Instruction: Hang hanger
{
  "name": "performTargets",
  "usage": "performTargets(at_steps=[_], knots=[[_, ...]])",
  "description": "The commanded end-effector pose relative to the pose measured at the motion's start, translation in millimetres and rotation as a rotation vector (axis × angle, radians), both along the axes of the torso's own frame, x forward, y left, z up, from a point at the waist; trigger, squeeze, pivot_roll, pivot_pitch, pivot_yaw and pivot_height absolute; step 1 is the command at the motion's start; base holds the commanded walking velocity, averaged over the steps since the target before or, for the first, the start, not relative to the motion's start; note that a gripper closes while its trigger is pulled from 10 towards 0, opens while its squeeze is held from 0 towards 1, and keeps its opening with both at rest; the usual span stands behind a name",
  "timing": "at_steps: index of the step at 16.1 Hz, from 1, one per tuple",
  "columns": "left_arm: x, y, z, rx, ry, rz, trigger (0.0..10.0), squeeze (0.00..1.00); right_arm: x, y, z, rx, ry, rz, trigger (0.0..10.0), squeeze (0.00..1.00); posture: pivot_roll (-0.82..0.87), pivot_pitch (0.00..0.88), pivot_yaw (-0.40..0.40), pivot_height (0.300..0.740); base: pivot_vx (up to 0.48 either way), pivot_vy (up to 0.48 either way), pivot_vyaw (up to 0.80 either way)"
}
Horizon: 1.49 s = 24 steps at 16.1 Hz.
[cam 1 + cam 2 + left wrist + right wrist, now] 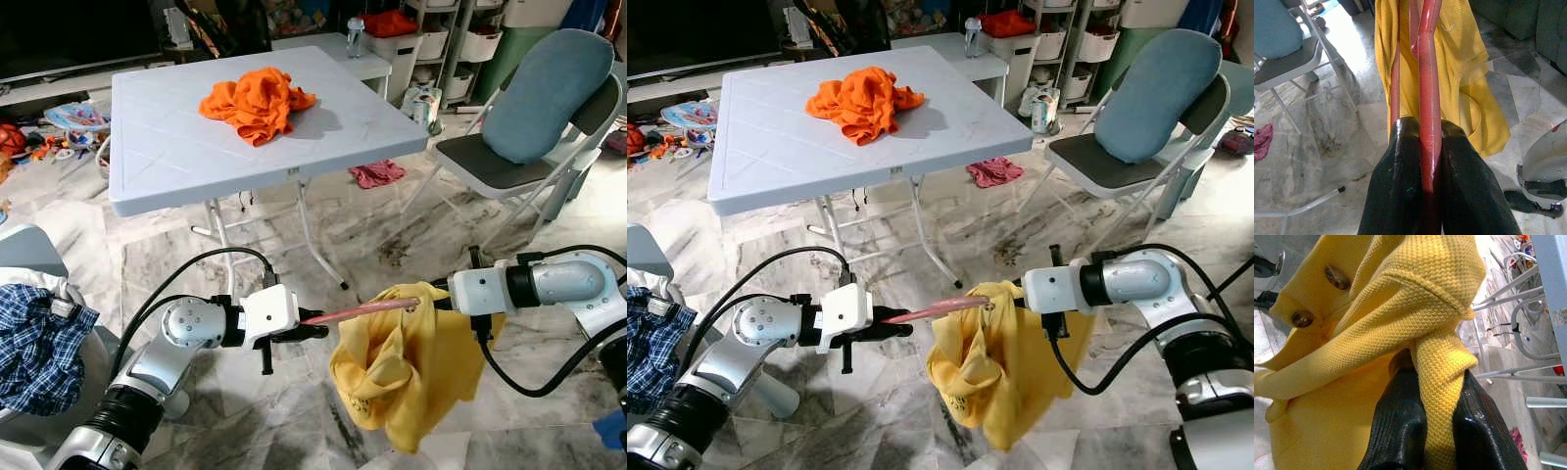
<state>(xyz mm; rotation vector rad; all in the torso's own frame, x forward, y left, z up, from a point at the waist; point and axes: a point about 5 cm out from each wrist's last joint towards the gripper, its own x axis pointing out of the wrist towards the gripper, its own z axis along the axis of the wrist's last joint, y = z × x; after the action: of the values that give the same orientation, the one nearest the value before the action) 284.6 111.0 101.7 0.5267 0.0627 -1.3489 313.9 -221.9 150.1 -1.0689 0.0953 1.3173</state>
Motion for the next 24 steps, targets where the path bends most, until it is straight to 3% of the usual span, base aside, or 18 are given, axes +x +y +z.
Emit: performTargets(at_steps=[1,7,8,9,12,14,16,19,21,24], knots=[[2.2,-5.1,4.0,0.009,-0.021,-0.034,0.0,0.0,7.8,6.0,14.2,0.033,-0.064,0.007,10.0,0.0,-0.12,0.0,-0.008,0.74,0.0,0.0,0.0],[1.6,-4.9,-0.9,0.017,-0.018,-0.023,0.0,0.0,12.2,9.0,14.9,0.059,-0.046,-0.015,10.0,0.0,-0.12,0.0,-0.014,0.74,0.0,0.0,0.0],[1.7,-4.5,-1.3,0.017,-0.018,-0.019,0.0,0.0,13.4,9.2,15.4,0.066,-0.034,-0.024,10.0,0.45,-0.12,0.0,-0.015,0.74,0.0,0.0,0.0],[2.2,-3.6,-1.8,0.016,-0.018,-0.012,0.0,0.0,15.6,9.0,16.2,0.077,-0.004,-0.042,10.0,1.0,-0.12,0.0,-0.015,0.74,0.0,0.0,0.0],[4.5,3.8,-7.2,0.068,-0.032,0.03,0.0,0.0,19.4,7.7,20.3,0.079,0.02,-0.06,10.0,1.0,-0.12,0.0,-0.018,0.74,0.0,0.0,0.0],[3.6,9.1,-13.0,0.023,-0.006,0.115,0.0,0.0,32.3,4.8,34.7,0.097,-0.057,-0.14,10.0,1.0,-0.12,0.0,-0.029,0.74,0.0,0.0,0.0],[0.7,11.1,-15.8,0.011,0.01,0.133,0.0,0.0,37.7,6.3,40.0,0.124,-0.084,-0.176,10.0,1.0,-0.12,0.0,-0.039,0.74,0.0,0.0,0.0],[0.7,17.9,-19.3,-0.012,0.017,0.208,0.0,0.0,44.7,9.9,35.0,0.136,-0.106,-0.254,10.0,1.0,-0.11,0.0,-0.047,0.74,0.0,0.0,0.0],[8.0,20.6,-13.3,-0.082,-0.014,0.317,0.0,0.0,52.9,9.7,31.4,0.136,-0.179,-0.368,10.0,1.0,-0.1,0.0,-0.048,0.74,0.0,0.0,0.0],[8.7,17.6,-10.5,-0.143,0.023,0.362,0.0,0.0,58.8,9.6,28.7,0.175,-0.214,-0.469,10.0,1.0,-0.08,0.0,-0.047,0.74,0.0,0.0,0.0]])
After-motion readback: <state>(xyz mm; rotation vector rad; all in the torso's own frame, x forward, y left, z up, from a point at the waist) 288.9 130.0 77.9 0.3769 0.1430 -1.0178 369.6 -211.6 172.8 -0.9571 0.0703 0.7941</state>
